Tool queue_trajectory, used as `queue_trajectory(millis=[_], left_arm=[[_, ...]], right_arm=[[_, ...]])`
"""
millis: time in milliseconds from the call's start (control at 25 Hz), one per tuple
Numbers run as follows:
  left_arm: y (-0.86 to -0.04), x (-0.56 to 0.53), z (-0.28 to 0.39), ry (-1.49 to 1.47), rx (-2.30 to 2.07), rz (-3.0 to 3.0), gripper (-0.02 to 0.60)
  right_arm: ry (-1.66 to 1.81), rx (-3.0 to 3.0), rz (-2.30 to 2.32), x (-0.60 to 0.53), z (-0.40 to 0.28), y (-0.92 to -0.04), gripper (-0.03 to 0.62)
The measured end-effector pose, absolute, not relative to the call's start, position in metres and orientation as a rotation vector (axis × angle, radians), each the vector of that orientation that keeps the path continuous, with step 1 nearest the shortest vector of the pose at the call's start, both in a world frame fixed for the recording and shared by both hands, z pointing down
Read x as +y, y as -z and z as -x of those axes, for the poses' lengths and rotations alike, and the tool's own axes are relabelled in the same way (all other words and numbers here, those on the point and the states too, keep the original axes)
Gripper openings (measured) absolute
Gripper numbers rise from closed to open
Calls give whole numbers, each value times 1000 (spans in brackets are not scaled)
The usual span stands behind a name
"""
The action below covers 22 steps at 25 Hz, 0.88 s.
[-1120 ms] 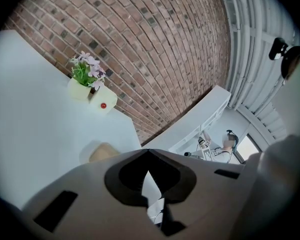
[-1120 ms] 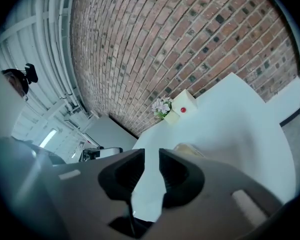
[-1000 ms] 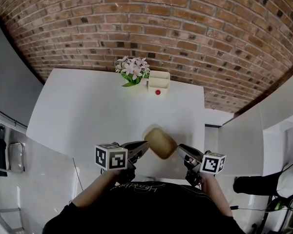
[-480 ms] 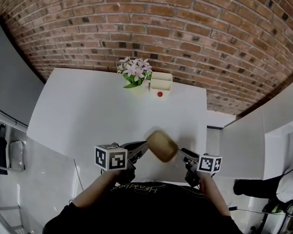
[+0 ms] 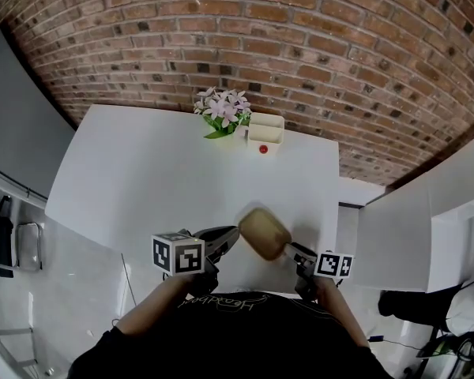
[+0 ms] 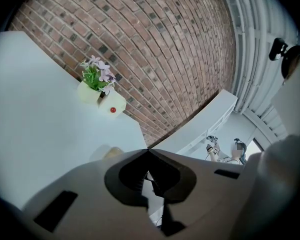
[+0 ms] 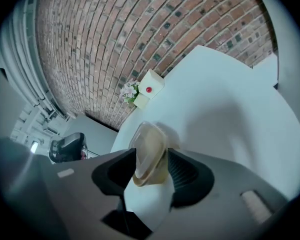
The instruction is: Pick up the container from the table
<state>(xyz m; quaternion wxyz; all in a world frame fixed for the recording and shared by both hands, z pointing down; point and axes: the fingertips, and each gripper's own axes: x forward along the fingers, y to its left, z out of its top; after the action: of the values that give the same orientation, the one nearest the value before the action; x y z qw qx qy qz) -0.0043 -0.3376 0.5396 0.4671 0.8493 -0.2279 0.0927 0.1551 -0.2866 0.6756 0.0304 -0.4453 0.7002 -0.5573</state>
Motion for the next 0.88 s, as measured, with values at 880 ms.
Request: queue_trajectory(millis=[880], left_arm=[[-538,-336,21,-201,-613,-2061,3]], right_arm=[[1782,1967,1336,-284,-154,-691,74]])
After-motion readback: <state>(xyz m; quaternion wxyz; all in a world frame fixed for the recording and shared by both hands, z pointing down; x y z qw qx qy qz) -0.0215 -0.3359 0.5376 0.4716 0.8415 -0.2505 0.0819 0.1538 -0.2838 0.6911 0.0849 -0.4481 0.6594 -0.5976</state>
